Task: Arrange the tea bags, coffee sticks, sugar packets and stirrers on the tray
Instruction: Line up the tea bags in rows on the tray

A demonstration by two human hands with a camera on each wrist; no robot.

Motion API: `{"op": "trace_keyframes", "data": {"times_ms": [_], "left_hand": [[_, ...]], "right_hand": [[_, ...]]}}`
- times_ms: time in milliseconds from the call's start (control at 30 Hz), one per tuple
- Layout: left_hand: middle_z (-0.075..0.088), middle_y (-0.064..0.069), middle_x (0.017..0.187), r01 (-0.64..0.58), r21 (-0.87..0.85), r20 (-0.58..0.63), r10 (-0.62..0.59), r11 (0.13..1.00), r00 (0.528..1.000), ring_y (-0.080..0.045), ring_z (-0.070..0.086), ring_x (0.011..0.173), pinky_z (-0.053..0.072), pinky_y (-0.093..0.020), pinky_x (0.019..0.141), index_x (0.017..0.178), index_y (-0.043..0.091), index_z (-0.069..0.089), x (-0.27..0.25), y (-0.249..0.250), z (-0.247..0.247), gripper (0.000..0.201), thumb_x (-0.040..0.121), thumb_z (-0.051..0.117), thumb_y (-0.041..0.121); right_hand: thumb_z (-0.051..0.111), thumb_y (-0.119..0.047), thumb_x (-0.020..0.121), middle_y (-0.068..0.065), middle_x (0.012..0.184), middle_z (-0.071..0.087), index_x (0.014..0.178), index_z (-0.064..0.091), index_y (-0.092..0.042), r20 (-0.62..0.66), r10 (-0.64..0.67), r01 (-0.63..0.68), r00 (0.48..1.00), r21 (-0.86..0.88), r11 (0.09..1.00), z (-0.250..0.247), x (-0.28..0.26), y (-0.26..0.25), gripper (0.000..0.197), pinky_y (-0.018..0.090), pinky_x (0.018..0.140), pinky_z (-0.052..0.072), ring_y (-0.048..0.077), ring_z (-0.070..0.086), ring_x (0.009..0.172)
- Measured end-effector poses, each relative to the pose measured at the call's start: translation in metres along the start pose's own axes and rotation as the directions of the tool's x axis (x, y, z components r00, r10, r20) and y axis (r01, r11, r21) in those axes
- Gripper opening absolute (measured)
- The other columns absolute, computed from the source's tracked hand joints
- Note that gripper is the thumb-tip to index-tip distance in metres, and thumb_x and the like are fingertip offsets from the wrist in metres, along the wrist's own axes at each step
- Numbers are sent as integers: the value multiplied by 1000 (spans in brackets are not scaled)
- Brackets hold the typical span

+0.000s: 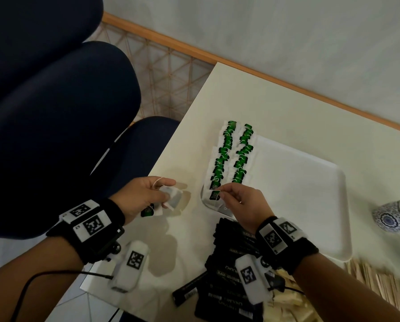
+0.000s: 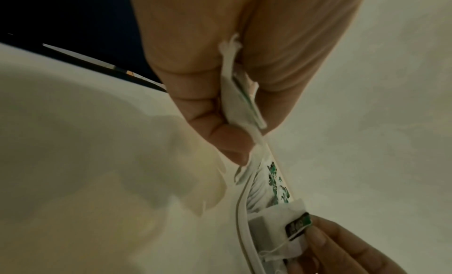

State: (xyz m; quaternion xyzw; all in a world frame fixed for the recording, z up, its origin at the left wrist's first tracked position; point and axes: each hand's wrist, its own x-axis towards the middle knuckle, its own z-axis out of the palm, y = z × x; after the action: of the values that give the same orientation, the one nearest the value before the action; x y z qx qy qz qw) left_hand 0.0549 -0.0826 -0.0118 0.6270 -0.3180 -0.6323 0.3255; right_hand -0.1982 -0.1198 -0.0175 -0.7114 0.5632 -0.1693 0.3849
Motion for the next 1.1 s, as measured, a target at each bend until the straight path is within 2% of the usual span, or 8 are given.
{"op": "trace_keyframes", "data": {"times_ms": [133, 300, 433, 567, 733, 933, 1000, 1100], "left_hand": [[64, -6, 74, -12, 6, 19, 12, 1000, 1000, -14, 59, 59, 50, -17, 57, 102, 13, 69, -3, 1, 4, 27, 84, 64, -5], [61, 5, 52, -8, 9, 81, 8, 1000, 997, -9, 59, 51, 50, -27, 65, 103, 10, 68, -5, 3, 18, 20, 87, 62, 0], [72, -4, 79, 37, -21, 87, -35, 999, 996, -20, 67, 60, 52, -23, 48, 105, 13, 67, -6, 7, 30, 19, 89, 63, 5], [72, -9, 82, 57, -56, 126, -49, 997, 991, -23, 68, 57, 50, -23, 44, 108, 10, 62, -7, 9, 44, 16, 94, 56, 7], [65, -16, 87, 9, -36, 190, -2, 999, 982, -23, 59, 53, 48, -27, 50, 113, 9, 63, -7, 9, 61, 24, 96, 46, 6], [72, -18, 100, -50, -53, 277, 62, 997, 959, -21, 54, 49, 46, -21, 47, 116, 12, 63, -16, 14, 75, 29, 101, 38, 9], [72, -16, 98, -77, -14, 249, 78, 997, 965, -19, 53, 49, 46, -21, 47, 114, 13, 62, -14, 14, 76, 23, 99, 44, 10], [70, -6, 89, -128, 137, 185, 101, 982, 977, -15, 56, 53, 44, -18, 47, 109, 15, 61, -8, 10, 75, 16, 93, 57, 11]], "right_hand": [[55, -24, 94, -17, 75, 64, 102, 68, -25, 6, 17, -17, 1000, -10, 1000, 5, 1, 2, 16, 24, 71, 51, 6, 61, 70], [56, -24, 93, -16, 76, 64, 103, 68, -25, -30, 17, -17, 999, -3, 1000, 7, 5, 2, 16, 21, 68, 51, 3, 60, 69], [60, -24, 91, -13, 90, 63, 104, 67, -28, -118, -35, 39, 992, 34, 999, 3, 5, 0, 16, 7, 66, 41, -3, 57, 75], [63, -25, 88, -13, 98, 56, 104, 65, -32, -187, -135, 135, 973, -12, 991, 0, -2, -9, 17, 4, 68, 38, -1, 55, 82], [73, -34, 79, -18, 91, 55, 111, 62, -36, 56, -225, 227, 973, -36, 973, 10, -24, -25, 35, 7, 73, 40, -1, 53, 86], [65, -11, 85, -23, 104, 57, 118, 62, -23, 45, -215, 215, 975, 20, 976, 4, -27, -22, 36, -1, 79, 37, -12, 53, 95], [61, -8, 88, -24, 104, 61, 115, 65, -23, 68, -176, 171, 982, 62, 983, -1, -27, -19, 31, 2, 79, 41, -18, 56, 92], [56, 3, 87, -14, 99, 71, 101, 70, -29, -12, -33, 35, 999, 273, 961, -8, -22, -12, 38, 18, 85, 50, -3, 65, 90]]}}
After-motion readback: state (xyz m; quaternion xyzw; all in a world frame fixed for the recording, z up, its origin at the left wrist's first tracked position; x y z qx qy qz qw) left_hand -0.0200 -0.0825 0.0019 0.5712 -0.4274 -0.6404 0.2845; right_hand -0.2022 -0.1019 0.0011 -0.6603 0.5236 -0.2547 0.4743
